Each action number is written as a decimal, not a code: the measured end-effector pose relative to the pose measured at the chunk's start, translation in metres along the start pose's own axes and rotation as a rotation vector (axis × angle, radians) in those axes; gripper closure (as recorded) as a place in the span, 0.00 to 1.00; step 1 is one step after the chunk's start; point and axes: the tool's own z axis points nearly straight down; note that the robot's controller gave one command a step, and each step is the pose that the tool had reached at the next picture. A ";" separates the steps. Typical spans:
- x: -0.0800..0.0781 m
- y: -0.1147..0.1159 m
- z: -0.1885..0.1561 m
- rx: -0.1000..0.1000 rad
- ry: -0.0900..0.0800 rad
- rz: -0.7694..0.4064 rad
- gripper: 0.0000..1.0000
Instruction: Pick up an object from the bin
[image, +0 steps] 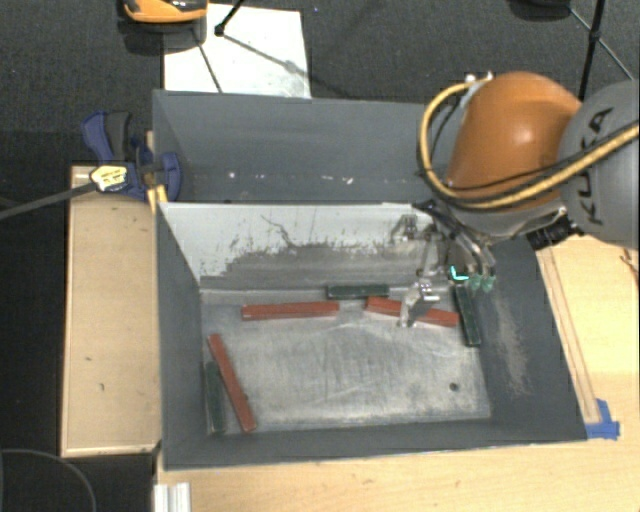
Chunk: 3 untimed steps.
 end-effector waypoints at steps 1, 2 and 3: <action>-0.001 0.000 -0.003 0.000 -0.007 0.001 0.00; -0.007 -0.002 0.020 -0.001 -0.015 0.104 0.00; 0.005 0.014 0.080 -0.001 -0.008 0.344 0.00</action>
Offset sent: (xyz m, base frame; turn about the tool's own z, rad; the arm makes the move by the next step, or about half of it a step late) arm 0.0116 -0.0061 -0.0765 0.2611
